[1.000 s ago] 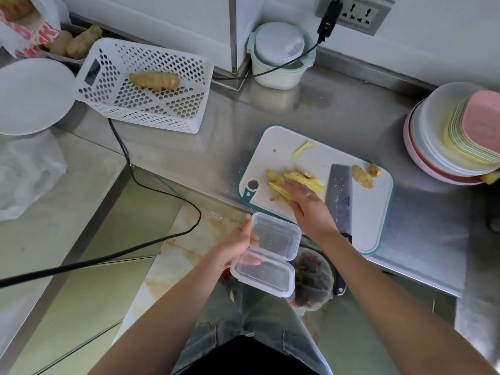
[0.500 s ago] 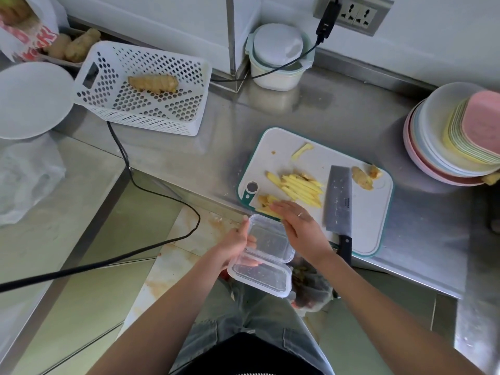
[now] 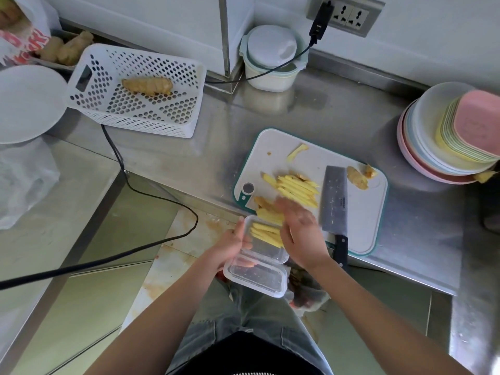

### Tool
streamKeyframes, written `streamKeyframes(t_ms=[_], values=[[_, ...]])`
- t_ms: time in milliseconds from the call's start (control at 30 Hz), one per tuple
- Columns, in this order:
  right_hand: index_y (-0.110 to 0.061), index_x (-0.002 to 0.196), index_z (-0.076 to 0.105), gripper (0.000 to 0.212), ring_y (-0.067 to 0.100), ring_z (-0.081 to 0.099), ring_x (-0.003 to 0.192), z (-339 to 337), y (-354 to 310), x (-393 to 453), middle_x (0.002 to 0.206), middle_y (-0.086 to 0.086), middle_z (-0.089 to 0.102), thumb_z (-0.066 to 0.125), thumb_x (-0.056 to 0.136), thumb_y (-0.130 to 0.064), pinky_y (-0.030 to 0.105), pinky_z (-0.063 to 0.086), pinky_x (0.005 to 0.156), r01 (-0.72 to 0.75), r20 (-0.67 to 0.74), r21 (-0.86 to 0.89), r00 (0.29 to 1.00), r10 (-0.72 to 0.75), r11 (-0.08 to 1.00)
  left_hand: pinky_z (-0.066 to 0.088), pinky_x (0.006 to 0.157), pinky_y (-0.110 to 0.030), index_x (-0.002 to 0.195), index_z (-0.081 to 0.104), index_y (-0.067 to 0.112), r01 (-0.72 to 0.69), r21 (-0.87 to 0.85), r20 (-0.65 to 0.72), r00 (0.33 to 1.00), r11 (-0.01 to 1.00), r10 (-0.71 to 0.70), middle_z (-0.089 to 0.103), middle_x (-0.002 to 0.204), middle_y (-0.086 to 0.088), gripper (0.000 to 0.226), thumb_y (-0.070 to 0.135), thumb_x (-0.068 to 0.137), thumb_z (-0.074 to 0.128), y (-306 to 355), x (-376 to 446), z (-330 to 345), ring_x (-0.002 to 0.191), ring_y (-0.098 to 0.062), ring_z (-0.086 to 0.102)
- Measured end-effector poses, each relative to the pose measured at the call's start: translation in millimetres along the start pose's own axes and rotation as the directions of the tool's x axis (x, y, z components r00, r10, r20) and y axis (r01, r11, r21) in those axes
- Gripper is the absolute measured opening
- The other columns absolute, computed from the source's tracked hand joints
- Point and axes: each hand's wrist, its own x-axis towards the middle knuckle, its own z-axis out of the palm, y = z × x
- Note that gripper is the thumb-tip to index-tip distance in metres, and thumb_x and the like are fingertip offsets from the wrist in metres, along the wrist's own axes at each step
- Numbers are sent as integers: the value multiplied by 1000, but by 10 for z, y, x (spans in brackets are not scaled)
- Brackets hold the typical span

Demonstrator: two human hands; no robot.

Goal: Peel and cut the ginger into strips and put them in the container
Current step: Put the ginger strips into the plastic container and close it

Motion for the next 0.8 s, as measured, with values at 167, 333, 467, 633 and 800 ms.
streamKeyframes(t_ms=[167, 333, 467, 633, 800], values=[[-20, 153, 13, 58, 14, -4, 148, 176, 27, 94, 160, -7, 8, 35, 101, -34, 36, 5, 122, -28, 292, -129, 954, 64, 991, 60, 68, -34, 118, 52, 8, 3, 18, -10, 1000, 1000, -2, 60, 107, -8, 70, 65, 91, 22, 1, -11, -8, 67, -20, 71], [-18, 145, 39, 51, 20, 31, 139, 93, 22, -120, 149, -2, 41, 34, 96, -32, 32, 22, 117, 99, 276, -80, 958, -73, 992, 60, 67, -36, 115, 53, 8, -22, 50, 0, 1000, 999, 22, 60, 108, -9, 68, 65, 91, 23, 16, -3, -32, 73, -25, 71], [-18, 125, 62, 43, 20, 57, 120, 99, -128, -216, 123, -2, 66, 36, 93, -25, 34, 43, 103, 280, 342, 9, 901, -266, 960, 60, 69, -39, 102, 63, 12, -48, 57, -7, 999, 997, 49, 68, 105, -10, 72, 66, 91, 18, -33, 32, 1, 74, -20, 72], [-14, 129, 57, 40, 21, 59, 116, 33, -86, -82, 127, 3, 62, 43, 92, -16, 40, 49, 99, 104, -15, 42, 995, -103, 994, 60, 70, -37, 98, 60, 18, -59, 89, 16, 998, 994, 58, 64, 102, -10, 64, 65, 92, 18, -2, -8, -2, 78, -21, 72], [-20, 151, 25, 53, 14, 10, 147, 81, -4, 223, 158, -4, 21, 40, 100, -27, 30, 1, 120, -86, 212, -119, 971, 110, 989, 58, 80, -40, 99, 58, 15, -22, 85, 16, 1000, 996, 20, 60, 115, -11, 64, 65, 92, 19, -5, -10, -11, 72, -20, 73]])
